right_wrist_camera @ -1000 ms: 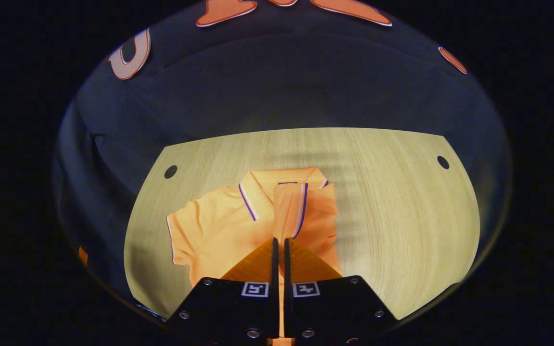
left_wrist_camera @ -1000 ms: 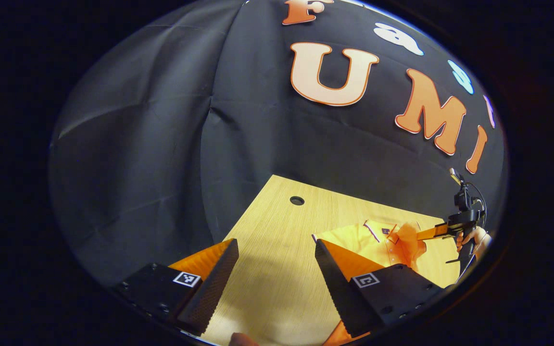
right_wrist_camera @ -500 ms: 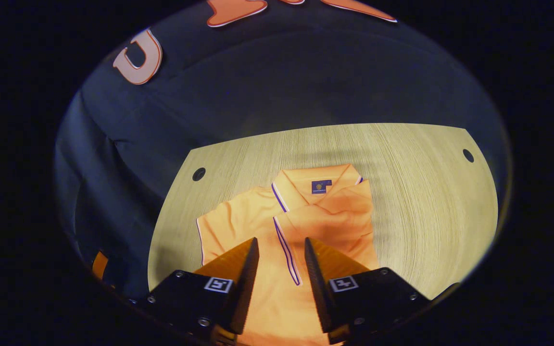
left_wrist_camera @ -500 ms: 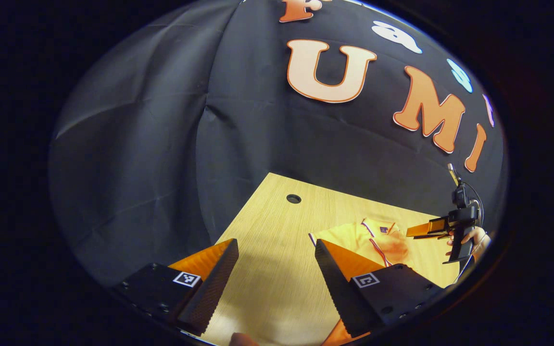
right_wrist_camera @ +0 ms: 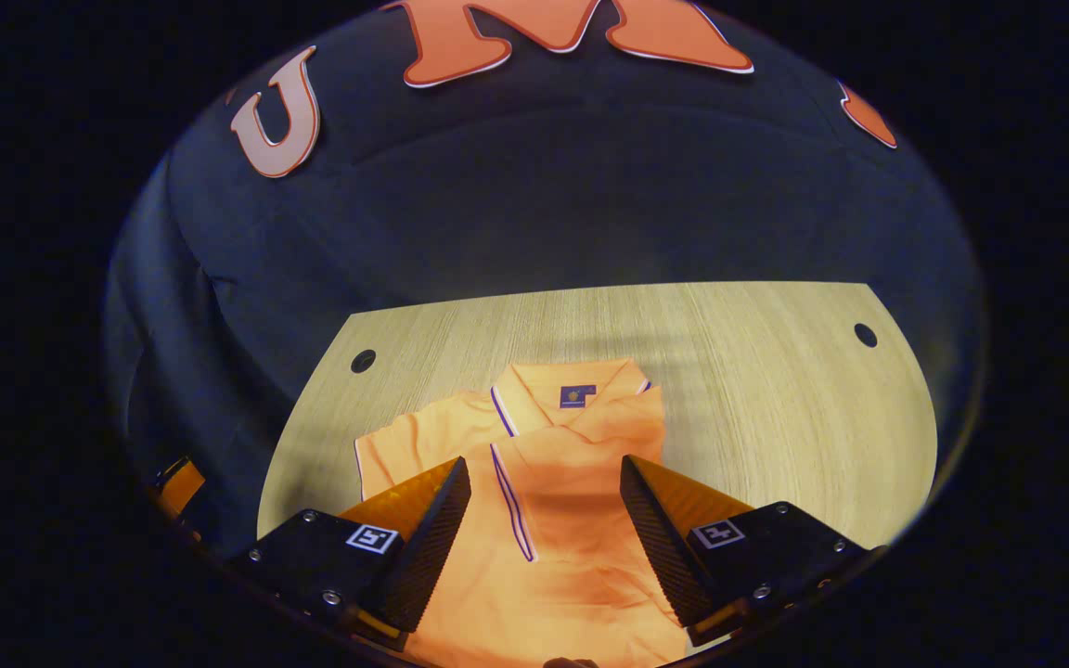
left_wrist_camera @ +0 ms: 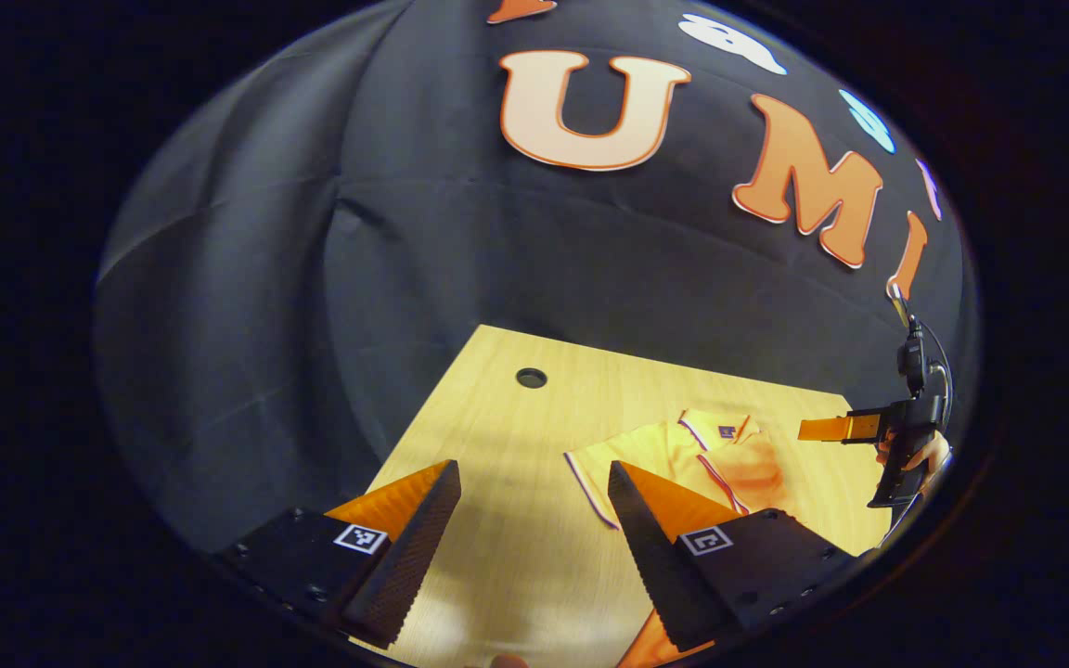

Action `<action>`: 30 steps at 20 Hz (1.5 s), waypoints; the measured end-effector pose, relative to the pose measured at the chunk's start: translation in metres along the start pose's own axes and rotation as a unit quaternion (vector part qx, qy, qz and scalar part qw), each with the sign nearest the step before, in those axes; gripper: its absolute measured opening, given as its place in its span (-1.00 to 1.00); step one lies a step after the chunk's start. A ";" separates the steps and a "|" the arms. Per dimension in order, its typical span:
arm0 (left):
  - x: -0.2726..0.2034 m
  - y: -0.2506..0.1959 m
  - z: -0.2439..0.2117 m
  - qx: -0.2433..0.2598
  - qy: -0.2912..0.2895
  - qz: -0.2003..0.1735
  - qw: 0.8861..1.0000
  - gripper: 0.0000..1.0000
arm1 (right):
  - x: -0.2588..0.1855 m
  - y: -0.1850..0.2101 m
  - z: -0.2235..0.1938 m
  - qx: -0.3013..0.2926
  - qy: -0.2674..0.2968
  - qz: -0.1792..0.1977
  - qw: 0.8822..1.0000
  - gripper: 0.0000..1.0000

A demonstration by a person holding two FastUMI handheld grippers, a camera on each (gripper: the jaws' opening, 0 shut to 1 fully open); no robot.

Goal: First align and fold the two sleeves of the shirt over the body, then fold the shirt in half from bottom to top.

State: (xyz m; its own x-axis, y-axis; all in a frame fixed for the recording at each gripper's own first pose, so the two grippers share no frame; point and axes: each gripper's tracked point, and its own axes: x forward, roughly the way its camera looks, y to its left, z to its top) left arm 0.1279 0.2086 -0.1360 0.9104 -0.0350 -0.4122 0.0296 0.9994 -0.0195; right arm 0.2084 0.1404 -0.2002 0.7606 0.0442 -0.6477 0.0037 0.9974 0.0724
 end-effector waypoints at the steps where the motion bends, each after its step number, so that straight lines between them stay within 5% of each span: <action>1: 0.008 -0.008 0.003 0.004 0.005 -0.007 1.000 0.96 | -0.005 -0.005 0.004 -0.003 -0.007 -0.003 1.000 0.98; 11: 0.107 -0.063 -0.023 -0.004 0.148 -0.060 0.987 0.96 | -0.053 -0.058 0.009 -0.014 -0.029 0.000 0.999 0.98; 23: 0.167 -0.062 -0.097 -0.053 0.295 0.032 0.954 0.97 | -0.078 -0.134 -0.016 0.011 -0.010 -0.001 1.000 0.98; 30: 0.177 -0.053 -0.125 -0.051 0.326 0.086 0.940 0.98 | -0.083 -0.160 -0.030 0.030 0.000 -0.002 1.000 0.98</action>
State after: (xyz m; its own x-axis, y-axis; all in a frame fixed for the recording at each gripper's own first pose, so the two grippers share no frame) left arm 0.2358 0.1487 -0.3216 0.4503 0.0972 -0.8876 -0.1638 0.9862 0.0250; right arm 0.1252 -0.0212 -0.1809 0.7605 0.0395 -0.6481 0.0456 0.9924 0.1140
